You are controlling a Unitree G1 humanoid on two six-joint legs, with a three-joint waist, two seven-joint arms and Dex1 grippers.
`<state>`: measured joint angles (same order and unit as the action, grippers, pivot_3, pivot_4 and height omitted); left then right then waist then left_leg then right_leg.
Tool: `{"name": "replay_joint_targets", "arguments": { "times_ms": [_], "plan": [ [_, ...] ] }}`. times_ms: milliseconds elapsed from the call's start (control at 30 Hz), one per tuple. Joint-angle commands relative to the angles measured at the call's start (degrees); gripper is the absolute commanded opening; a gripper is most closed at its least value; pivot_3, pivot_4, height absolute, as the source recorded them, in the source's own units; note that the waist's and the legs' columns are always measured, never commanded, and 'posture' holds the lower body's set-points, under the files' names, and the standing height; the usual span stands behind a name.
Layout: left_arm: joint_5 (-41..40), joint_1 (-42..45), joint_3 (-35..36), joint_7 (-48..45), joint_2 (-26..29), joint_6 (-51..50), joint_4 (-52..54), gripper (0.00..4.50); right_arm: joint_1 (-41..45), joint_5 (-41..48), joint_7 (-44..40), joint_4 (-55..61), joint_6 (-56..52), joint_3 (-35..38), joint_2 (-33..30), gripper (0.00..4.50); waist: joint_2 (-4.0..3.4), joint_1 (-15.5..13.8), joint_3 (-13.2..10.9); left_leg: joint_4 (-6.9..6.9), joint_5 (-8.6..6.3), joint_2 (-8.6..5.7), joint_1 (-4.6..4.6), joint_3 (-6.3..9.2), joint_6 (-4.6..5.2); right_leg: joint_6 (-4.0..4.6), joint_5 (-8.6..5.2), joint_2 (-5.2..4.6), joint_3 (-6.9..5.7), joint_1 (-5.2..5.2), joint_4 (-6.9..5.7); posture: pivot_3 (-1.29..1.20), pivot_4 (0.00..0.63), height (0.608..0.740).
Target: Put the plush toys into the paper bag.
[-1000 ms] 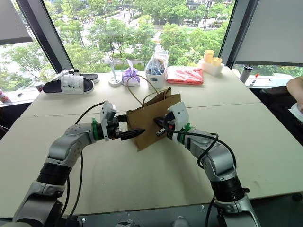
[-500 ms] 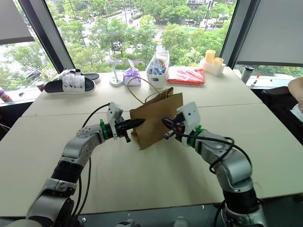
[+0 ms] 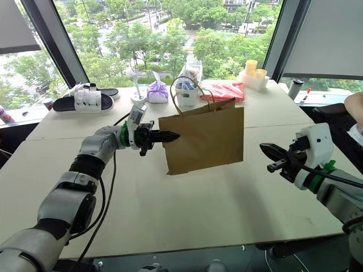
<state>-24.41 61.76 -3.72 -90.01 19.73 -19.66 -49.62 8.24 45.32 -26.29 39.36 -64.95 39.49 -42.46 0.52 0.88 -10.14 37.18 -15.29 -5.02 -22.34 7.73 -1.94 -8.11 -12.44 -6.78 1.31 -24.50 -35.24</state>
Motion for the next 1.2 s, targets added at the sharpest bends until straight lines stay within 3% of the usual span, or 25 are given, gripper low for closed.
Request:
{"name": "replay_joint_targets", "arguments": {
  "times_ms": [33,333,433,567,700,967,1200],
  "plan": [
    [2.6,2.0,-2.6,-2.5,-0.3,5.1,-3.2,0.03,-0.8,2.5,0.8,2.6,0.1,3.0,-1.7,0.0,0.0,0.0,0.0,0.0,0.0,0.01,0.0,0.01,0.0,0.0,0.0,0.0,0.0,0.0,0.0,0.0,0.15,0.74],
    [12.3,0.5,-4.3,2.4,-3.3,20.0,-13.0,0.03,-1.6,6.9,2.9,3.5,-0.4,-0.1,-3.2,0.0,0.06,-0.4,0.0,0.06,0.0,0.0,-0.04,0.03,0.0,-0.01,0.0,-0.01,0.0,0.01,0.01,0.0,0.15,0.74],
    [13.2,-0.1,-3.4,2.8,-2.8,21.1,-13.3,0.77,-0.5,6.3,3.1,2.1,0.7,-2.1,-4.3,0.0,0.05,-0.4,0.0,0.08,0.0,0.0,-0.03,0.03,0.0,-0.01,0.0,-0.02,0.0,0.04,0.0,0.0,0.15,0.74],
    [13.4,-0.8,-2.1,3.2,-1.4,21.2,-12.1,2.77,0.5,6.2,1.9,0.9,1.9,-4.4,-6.3,0.0,0.06,-0.3,0.0,0.08,0.0,0.0,-0.02,0.05,0.01,-0.02,0.0,-0.01,-0.01,0.04,0.0,0.0,0.15,0.74],
    [12.8,-3.9,-1.4,3.2,2.8,17.9,-4.9,4.47,1.3,6.1,-0.7,-0.5,3.3,-6.5,-9.2,0.0,0.05,-0.1,0.0,0.07,-0.01,0.01,-0.02,0.04,0.02,-0.02,0.0,-0.01,-0.01,0.03,0.0,0.0,0.15,0.74],
    [3.0,-17.1,5.4,8.0,13.4,-6.4,27.7,4.47,3.2,6.6,-4.5,-1.9,5.0,-11.1,-11.9,0.0,0.05,-0.2,0.0,0.07,-0.01,0.05,-0.03,0.07,0.01,-0.02,0.0,-0.01,0.0,0.01,-0.03,0.0,0.15,0.74],
    [-5.2,-29.6,11.4,17.2,17.7,-19.2,50.7,4.47,3.2,8.0,-5.9,-0.4,4.7,-12.2,-13.3,0.0,0.03,-0.3,0.0,0.06,-0.02,0.27,-0.02,0.13,0.02,-0.01,0.0,-0.02,0.04,0.02,0.02,0.0,0.15,0.74]
  ]
}}
